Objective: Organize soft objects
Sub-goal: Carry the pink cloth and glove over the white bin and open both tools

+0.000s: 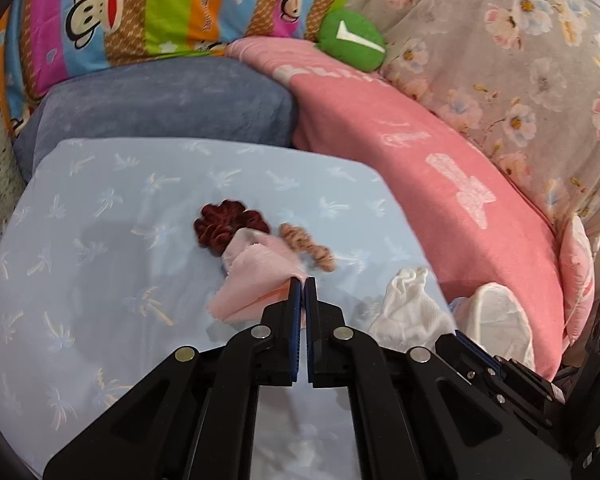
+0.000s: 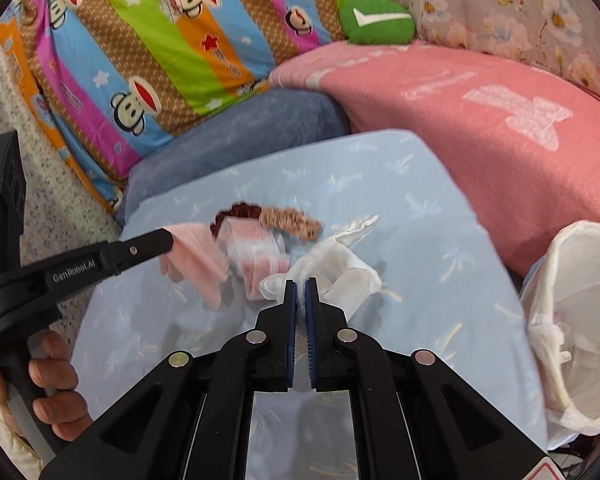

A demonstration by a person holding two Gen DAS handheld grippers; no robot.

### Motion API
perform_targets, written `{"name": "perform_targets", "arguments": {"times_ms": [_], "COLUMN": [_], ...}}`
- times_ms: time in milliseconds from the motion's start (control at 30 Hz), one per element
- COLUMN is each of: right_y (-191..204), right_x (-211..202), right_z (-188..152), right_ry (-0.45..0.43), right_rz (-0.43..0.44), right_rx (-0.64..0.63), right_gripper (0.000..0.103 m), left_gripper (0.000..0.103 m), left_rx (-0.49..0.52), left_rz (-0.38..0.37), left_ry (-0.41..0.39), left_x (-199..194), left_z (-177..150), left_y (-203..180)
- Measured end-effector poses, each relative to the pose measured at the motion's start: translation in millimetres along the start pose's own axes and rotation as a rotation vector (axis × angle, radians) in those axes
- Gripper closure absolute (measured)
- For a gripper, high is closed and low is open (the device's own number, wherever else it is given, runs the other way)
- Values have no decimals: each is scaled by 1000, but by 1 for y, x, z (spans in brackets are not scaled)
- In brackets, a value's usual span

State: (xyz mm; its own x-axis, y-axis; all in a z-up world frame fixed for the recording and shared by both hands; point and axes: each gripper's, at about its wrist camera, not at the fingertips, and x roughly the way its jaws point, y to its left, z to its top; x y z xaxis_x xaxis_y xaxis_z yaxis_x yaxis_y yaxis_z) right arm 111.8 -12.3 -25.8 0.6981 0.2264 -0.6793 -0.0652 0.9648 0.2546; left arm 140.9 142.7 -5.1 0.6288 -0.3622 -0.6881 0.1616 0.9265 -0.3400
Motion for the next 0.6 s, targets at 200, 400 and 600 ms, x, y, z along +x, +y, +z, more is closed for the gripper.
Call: {"name": "perform_targets", "arguments": {"times_ms": [200,400,600], "right_y": [-14,-40,-80], "right_x": [-54,-101,-143], "right_z": [18,31,35], "right_ry": [-111,-204,-271], "right_rz": [-6,-39,-91], "right_rx": [22,55,102], "right_gripper": [99,99,99], "left_gripper": [101,101,101], "left_rx": [74,153,226], "left_rz": [-57,-112,-165], "left_ry": [-40,-74,-82], "left_x": [-21,-33,-35], "left_z": [6,7,4], "left_y": [-46,-95,-143]}}
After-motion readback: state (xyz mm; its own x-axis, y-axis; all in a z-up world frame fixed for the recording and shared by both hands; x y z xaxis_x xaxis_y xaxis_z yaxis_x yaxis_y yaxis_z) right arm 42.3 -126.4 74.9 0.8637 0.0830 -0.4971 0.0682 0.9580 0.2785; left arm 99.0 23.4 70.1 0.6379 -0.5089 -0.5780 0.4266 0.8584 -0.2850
